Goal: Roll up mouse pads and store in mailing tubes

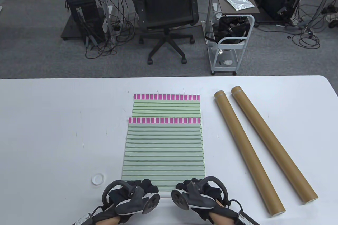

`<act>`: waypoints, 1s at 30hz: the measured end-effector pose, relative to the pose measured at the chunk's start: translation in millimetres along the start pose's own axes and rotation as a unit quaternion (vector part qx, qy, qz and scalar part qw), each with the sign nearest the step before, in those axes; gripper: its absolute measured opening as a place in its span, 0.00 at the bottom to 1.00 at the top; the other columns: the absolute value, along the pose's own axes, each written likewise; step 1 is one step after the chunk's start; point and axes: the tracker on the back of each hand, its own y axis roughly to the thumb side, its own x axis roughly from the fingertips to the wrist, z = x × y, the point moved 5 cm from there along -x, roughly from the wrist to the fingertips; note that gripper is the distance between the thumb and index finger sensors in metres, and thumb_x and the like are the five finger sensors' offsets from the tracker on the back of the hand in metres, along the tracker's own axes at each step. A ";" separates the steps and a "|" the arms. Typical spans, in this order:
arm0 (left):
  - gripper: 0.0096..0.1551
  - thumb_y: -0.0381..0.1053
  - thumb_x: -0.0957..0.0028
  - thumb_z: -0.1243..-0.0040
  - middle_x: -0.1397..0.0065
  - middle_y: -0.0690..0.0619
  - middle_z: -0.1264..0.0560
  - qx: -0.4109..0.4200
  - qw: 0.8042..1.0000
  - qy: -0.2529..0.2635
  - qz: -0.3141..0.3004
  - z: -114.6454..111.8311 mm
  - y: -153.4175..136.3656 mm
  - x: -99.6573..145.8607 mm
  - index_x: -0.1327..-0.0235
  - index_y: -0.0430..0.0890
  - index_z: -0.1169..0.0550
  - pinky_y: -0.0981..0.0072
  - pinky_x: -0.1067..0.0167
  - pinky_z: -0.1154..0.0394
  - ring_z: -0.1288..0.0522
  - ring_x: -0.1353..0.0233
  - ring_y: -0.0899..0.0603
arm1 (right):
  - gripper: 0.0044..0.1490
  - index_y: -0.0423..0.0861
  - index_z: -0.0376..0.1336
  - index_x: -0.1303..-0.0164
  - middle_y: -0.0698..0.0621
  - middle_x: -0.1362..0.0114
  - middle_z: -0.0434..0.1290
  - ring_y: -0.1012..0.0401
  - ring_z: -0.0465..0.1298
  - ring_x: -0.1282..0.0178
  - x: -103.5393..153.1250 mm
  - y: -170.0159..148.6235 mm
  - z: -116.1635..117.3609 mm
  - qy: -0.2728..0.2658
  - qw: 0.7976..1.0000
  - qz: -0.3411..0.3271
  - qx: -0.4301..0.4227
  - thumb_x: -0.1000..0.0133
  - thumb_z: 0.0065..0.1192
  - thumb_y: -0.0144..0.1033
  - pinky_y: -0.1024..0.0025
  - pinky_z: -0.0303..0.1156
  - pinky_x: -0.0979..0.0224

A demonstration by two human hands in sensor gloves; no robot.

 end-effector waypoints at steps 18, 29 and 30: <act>0.27 0.61 0.61 0.40 0.42 0.67 0.21 0.030 0.999 0.017 -0.015 -0.4 -8.6 3.1 0.44 0.65 0.26 0.73 0.44 0.19 0.18 0.43 0.56 | 0.33 0.54 0.63 0.37 0.56 0.41 0.74 0.60 0.78 0.48 3.4 -1.3 6.7 0.025 0.999 -0.011 -0.021 0.55 0.60 0.42 0.68 0.78 0.42; 0.22 0.57 0.57 0.43 0.44 0.66 0.19 0.098 0.995 -0.028 -0.017 -4.8 -13.5 5.6 0.48 0.67 0.22 0.72 0.45 0.18 0.17 0.44 0.54 | 0.31 0.53 0.61 0.35 0.55 0.40 0.73 0.59 0.78 0.48 11.3 7.3 10.7 0.042 0.998 -0.033 -0.029 0.51 0.50 0.39 0.68 0.77 0.44; 0.22 0.56 0.57 0.44 0.44 0.66 0.19 0.098 0.995 -0.031 -0.013 -5.3 -13.9 4.8 0.48 0.67 0.22 0.72 0.44 0.18 0.17 0.44 0.54 | 0.35 0.51 0.55 0.30 0.54 0.36 0.69 0.59 0.77 0.48 11.9 7.2 12.6 0.038 0.999 -0.033 -0.019 0.50 0.49 0.40 0.69 0.77 0.43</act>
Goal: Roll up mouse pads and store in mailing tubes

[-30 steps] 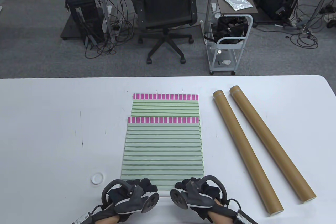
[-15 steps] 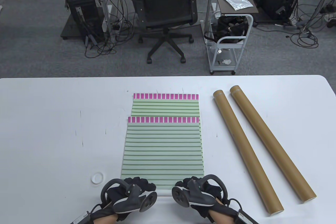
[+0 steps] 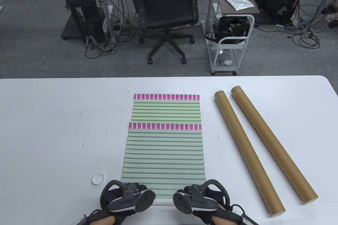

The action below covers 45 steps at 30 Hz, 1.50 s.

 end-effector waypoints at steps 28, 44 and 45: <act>0.24 0.57 0.57 0.47 0.41 0.65 0.22 -0.027 0.999 -0.006 0.028 1.2 5.2 -4.2 0.46 0.65 0.24 0.73 0.41 0.19 0.19 0.41 0.55 | 0.36 0.50 0.61 0.35 0.51 0.37 0.72 0.56 0.77 0.46 4.1 15.2 -8.3 -0.043 0.998 -0.016 0.052 0.55 0.58 0.49 0.64 0.75 0.40; 0.28 0.63 0.61 0.41 0.41 0.66 0.19 -0.131 0.990 0.047 0.032 11.4 17.4 1.1 0.44 0.64 0.24 0.77 0.49 0.18 0.16 0.42 0.55 | 0.30 0.53 0.65 0.39 0.55 0.41 0.76 0.60 0.80 0.48 -8.0 -0.3 -6.8 -0.059 0.998 0.008 0.034 0.54 0.54 0.38 0.68 0.77 0.42; 0.28 0.63 0.61 0.41 0.42 0.66 0.18 -0.119 0.992 0.036 0.020 11.5 17.9 1.2 0.45 0.64 0.23 0.78 0.50 0.17 0.16 0.44 0.56 | 0.30 0.53 0.66 0.40 0.56 0.43 0.77 0.61 0.80 0.50 -8.2 -1.2 -7.1 -0.038 0.999 0.002 0.022 0.55 0.55 0.38 0.68 0.78 0.44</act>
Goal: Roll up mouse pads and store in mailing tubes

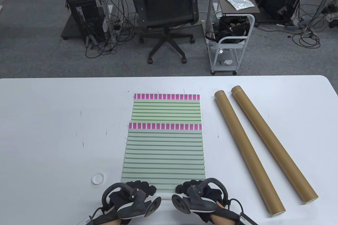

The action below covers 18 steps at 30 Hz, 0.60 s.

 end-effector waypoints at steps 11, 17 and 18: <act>0.23 0.57 0.59 0.46 0.40 0.67 0.22 0.091 0.995 -0.048 0.002 -9.4 -6.3 -8.6 0.49 0.64 0.23 0.66 0.31 0.24 0.23 0.33 0.54 | 0.28 0.55 0.61 0.41 0.56 0.38 0.70 0.58 0.74 0.41 6.4 -6.3 0.5 -0.010 1.000 0.012 -0.008 0.53 0.56 0.40 0.60 0.72 0.32; 0.21 0.58 0.60 0.46 0.46 0.63 0.19 0.104 0.992 -0.074 0.025 -12.3 -12.9 -14.7 0.52 0.65 0.22 0.69 0.41 0.19 0.18 0.43 0.54 | 0.31 0.52 0.63 0.38 0.54 0.37 0.72 0.57 0.77 0.42 8.7 -2.8 1.5 0.003 1.000 0.000 -0.011 0.53 0.58 0.44 0.60 0.74 0.35; 0.22 0.58 0.60 0.47 0.46 0.63 0.20 0.107 0.991 -0.078 0.028 -14.1 -14.4 -15.5 0.51 0.65 0.22 0.70 0.43 0.19 0.18 0.44 0.54 | 0.35 0.51 0.62 0.37 0.53 0.36 0.72 0.56 0.76 0.42 8.8 -3.3 4.0 0.010 1.000 -0.003 -0.014 0.56 0.61 0.48 0.60 0.74 0.35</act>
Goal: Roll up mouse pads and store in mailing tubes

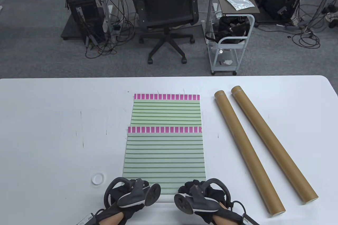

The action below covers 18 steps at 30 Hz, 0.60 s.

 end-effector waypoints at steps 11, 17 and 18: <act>0.25 0.61 0.57 0.41 0.33 0.60 0.24 -0.052 0.998 0.037 -0.022 9.8 12.4 16.0 0.45 0.61 0.23 0.64 0.39 0.20 0.20 0.35 0.50 | 0.31 0.53 0.65 0.39 0.54 0.40 0.75 0.59 0.79 0.47 -6.1 -12.7 -0.1 -0.021 0.999 0.019 -0.026 0.55 0.60 0.40 0.64 0.76 0.39; 0.25 0.61 0.61 0.38 0.38 0.61 0.21 -0.062 0.997 0.037 -0.004 8.4 11.2 8.3 0.48 0.62 0.22 0.66 0.38 0.20 0.19 0.39 0.51 | 0.30 0.53 0.65 0.38 0.54 0.38 0.75 0.58 0.78 0.45 -6.0 -17.0 -0.1 -0.025 0.999 0.029 -0.027 0.53 0.55 0.40 0.62 0.75 0.37; 0.25 0.61 0.60 0.39 0.38 0.61 0.21 -0.051 0.998 0.029 -0.003 7.3 9.1 7.2 0.47 0.62 0.22 0.66 0.38 0.20 0.19 0.38 0.51 | 0.31 0.53 0.64 0.36 0.54 0.36 0.73 0.56 0.77 0.41 -5.4 -16.6 0.2 -0.021 0.999 0.031 -0.018 0.52 0.54 0.40 0.60 0.73 0.34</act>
